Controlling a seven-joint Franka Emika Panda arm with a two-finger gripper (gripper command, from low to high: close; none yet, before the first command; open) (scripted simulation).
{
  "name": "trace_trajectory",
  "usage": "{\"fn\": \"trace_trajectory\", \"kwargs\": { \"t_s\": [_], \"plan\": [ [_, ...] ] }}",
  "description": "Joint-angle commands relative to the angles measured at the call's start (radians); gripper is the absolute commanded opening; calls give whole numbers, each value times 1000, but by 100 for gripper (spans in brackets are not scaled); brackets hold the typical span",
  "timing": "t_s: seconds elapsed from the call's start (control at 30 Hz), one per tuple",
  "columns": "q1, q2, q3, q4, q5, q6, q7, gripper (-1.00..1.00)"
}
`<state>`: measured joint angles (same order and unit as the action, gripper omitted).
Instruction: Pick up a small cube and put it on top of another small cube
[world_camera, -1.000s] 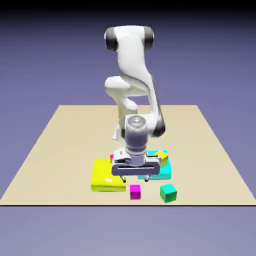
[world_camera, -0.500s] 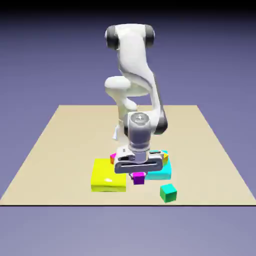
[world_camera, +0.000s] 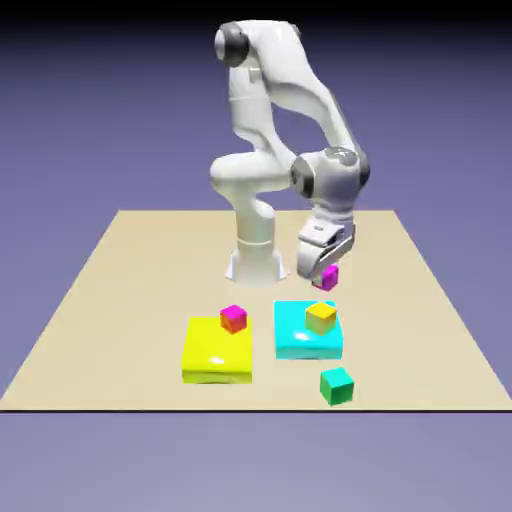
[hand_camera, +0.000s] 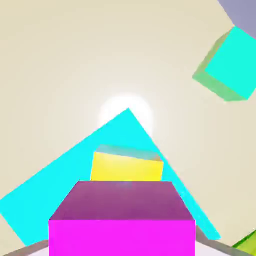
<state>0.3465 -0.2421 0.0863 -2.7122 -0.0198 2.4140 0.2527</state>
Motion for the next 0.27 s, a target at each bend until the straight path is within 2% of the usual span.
{"fn": "trace_trajectory", "kwargs": {
  "t_s": [0.0, 0.13, 0.17, 0.23],
  "plan": [
    [-1, 35, -1, -9, -9, 44, 7, -100],
    [-6, 149, -3, -39, -33, 188, 24, -100],
    [-6, 149, -3, -39, -33, 188, 24, 100],
    [-4, 115, -2, -30, -26, 144, 19, 100]
  ]
}}
